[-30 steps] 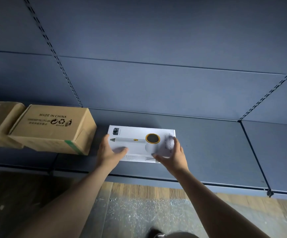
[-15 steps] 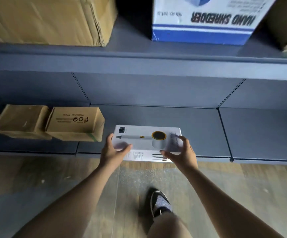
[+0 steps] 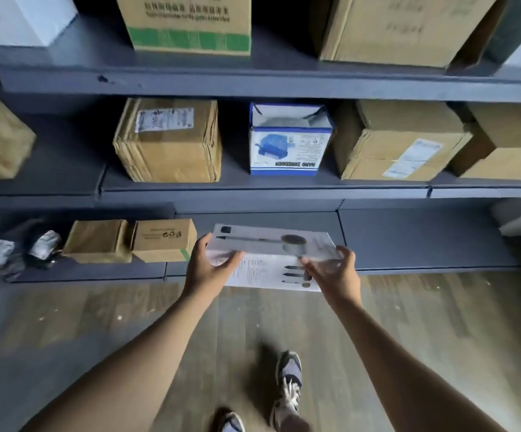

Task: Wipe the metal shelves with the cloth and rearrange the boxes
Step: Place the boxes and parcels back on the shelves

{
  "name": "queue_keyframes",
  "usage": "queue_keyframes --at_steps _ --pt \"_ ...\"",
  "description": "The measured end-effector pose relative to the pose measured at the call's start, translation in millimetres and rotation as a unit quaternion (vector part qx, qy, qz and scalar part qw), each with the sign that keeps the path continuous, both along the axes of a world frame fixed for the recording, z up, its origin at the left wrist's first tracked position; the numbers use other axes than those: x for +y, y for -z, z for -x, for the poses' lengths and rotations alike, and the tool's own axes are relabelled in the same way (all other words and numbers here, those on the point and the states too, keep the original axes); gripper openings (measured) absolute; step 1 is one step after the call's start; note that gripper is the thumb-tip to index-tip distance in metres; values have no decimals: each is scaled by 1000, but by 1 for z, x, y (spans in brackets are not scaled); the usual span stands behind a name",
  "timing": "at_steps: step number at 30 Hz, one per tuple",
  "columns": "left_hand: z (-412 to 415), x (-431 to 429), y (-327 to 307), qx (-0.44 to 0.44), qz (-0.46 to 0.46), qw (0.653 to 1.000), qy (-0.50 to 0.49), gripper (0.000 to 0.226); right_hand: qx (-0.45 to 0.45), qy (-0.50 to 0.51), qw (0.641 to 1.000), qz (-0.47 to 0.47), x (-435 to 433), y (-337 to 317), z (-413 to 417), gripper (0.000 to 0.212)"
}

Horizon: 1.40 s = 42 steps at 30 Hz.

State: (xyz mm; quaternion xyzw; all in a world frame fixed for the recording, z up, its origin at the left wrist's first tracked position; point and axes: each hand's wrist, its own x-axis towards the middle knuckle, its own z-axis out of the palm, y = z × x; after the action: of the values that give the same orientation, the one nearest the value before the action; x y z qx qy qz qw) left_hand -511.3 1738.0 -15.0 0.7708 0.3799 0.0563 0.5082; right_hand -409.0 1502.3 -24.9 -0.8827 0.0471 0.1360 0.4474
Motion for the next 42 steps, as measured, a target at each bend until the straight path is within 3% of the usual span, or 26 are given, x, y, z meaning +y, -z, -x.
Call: queue_keyframes --at_steps 6,16,19,23,31,35,42 --pt "14 -15 -90 -57 -17 998 -18 88 -36 -15 998 -49 -16 -90 14 92" --pt "21 -62 -182 -146 48 986 -61 111 -106 -56 989 -90 -72 -191 12 110" --pt "23 -81 -235 -195 38 978 -61 105 -143 -65 981 -116 -83 -237 11 109" --pt "21 -100 -308 -270 33 961 -47 80 -210 -70 963 -153 -92 -302 7 101" --pt "7 -114 -426 -396 22 918 -28 77 -333 -80 915 -213 -104 -417 -7 100" --pt "-1 -111 -465 -444 0 896 -22 74 -373 -73 899 -219 -100 -455 -17 112" --pt "-31 -80 -499 -457 -75 886 17 68 -404 -68 886 -219 -82 -493 -47 102"
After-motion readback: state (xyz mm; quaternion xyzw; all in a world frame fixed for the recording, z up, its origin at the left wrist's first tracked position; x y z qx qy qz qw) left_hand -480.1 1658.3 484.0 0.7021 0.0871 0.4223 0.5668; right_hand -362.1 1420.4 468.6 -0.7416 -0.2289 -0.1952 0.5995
